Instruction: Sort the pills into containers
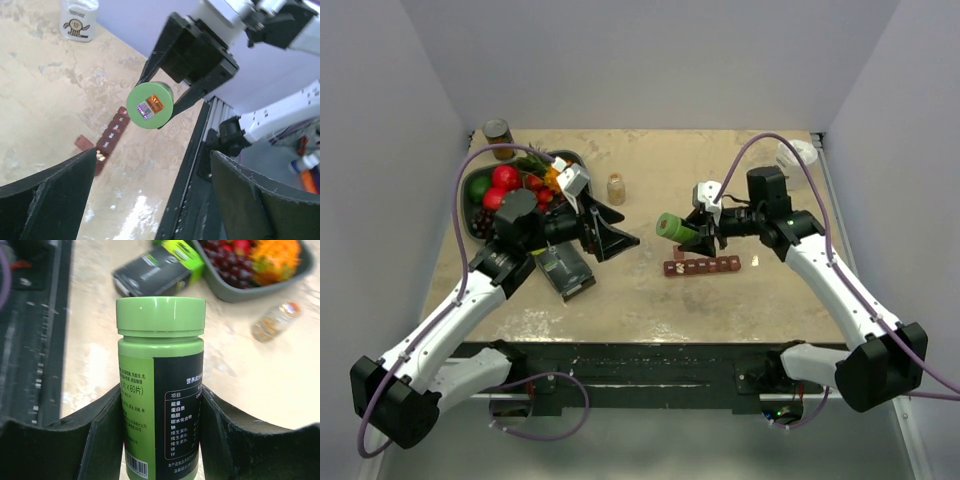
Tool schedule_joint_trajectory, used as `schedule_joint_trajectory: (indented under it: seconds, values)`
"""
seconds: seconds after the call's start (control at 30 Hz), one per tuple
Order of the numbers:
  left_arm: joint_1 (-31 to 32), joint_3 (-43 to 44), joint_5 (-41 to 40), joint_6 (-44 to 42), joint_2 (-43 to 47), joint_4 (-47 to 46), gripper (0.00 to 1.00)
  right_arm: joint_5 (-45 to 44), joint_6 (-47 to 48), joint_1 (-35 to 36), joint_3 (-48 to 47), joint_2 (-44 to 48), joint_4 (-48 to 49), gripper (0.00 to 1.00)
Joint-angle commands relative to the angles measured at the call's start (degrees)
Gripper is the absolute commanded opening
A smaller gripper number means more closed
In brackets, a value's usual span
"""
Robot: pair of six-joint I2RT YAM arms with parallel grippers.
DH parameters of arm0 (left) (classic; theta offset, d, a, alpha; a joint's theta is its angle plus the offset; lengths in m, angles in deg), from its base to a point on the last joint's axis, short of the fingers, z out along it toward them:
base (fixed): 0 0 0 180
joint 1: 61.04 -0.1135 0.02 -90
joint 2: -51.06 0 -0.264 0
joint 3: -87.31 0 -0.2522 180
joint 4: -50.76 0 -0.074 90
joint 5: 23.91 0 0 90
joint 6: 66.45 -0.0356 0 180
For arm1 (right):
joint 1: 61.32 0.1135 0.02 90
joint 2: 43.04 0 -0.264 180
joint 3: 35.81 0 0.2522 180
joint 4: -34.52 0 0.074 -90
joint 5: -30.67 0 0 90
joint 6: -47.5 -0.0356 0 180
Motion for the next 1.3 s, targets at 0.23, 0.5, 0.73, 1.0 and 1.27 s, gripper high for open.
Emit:
schedule_joint_trajectory:
  seconds: [0.23, 0.5, 0.73, 1.0, 1.27]
  values:
    - [-0.1, 0.3, -6.4, 29.1, -7.8, -10.9, 0.99, -15.2, 4.1, 0.9, 4.1, 5.6, 6.3, 0.00]
    - [4.2, 4.9, -11.8, 28.8, -12.3, -4.2, 0.99, -15.3, 4.1, 1.3, 6.4, 5.8, 7.7, 0.00]
    - [5.9, 7.2, -15.3, 29.1, -15.2, -2.7, 0.99, -14.0, 4.5, 1.3, 6.8, 6.1, 7.3, 0.00]
    - [7.5, 9.4, -16.2, 31.3, -19.7, -4.4, 0.99, -12.5, 5.4, 1.5, 7.0, 5.9, 6.3, 0.00]
    - [9.8, 11.6, -16.6, 32.3, -24.1, -5.0, 0.98, -12.4, 5.3, 1.7, 7.1, 6.0, 6.3, 0.00]
